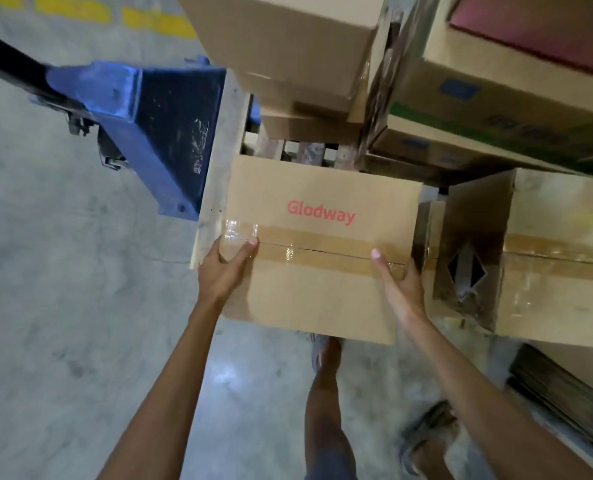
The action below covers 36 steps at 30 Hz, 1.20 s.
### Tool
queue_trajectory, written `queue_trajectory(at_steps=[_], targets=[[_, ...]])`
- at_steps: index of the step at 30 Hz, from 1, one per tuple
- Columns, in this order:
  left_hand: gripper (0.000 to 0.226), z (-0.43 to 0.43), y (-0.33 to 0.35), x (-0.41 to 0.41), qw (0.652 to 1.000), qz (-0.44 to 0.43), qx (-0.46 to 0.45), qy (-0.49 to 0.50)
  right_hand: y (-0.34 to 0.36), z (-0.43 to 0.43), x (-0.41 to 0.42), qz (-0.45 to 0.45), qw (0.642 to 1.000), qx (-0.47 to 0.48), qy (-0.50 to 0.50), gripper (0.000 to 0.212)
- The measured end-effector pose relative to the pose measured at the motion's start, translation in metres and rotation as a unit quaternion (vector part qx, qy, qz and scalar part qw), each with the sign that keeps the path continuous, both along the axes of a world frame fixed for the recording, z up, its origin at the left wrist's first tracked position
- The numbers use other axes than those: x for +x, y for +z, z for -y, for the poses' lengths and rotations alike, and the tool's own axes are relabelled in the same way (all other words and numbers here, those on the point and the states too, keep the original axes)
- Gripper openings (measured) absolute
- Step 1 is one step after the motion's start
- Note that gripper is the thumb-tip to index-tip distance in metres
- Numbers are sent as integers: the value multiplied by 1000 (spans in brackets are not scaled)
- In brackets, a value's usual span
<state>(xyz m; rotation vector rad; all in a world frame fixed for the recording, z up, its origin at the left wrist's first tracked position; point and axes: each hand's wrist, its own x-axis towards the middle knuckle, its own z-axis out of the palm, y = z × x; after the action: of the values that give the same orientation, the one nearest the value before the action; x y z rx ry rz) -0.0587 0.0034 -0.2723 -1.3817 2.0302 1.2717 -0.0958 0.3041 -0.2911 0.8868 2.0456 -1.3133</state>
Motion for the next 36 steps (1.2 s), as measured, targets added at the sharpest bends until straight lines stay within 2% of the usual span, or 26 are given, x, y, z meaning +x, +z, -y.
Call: queue_trajectory(at_steps=[3,7,10,13,15,18,22,25,28,30,34,36], targets=[[73,-9,18,3,999,-24,-27,4,16,5,0,-32,999,24,-26,67],[83,-38,81,3,996,-54,-72,6,74,-16,4,-83,992,79,-49,80],[74,-74,145,-4,991,-96,-89,-20,146,-52,3,-140,979,136,-58,75],[77,-119,203,-21,986,-134,-85,-56,215,-97,1,-161,968,175,-80,71],[75,-171,259,-35,977,-178,-62,-105,282,-147,12,-196,948,213,-133,69],[66,-242,323,-51,957,-246,-27,-153,358,-214,35,-237,912,277,-190,77],[57,-356,399,-55,910,-319,58,-260,453,-306,93,-268,851,348,-289,87],[63,-441,456,-47,861,-362,108,-340,515,-362,147,-277,805,389,-352,82],[68,-534,515,-24,811,-393,153,-407,566,-417,211,-304,738,428,-424,80],[72,-586,544,-11,780,-411,166,-442,593,-446,245,-319,698,451,-456,80],[97,-698,599,26,721,-437,201,-499,645,-508,321,-320,629,479,-521,79],[97,-752,627,56,688,-449,231,-521,667,-545,359,-317,595,494,-549,81]])
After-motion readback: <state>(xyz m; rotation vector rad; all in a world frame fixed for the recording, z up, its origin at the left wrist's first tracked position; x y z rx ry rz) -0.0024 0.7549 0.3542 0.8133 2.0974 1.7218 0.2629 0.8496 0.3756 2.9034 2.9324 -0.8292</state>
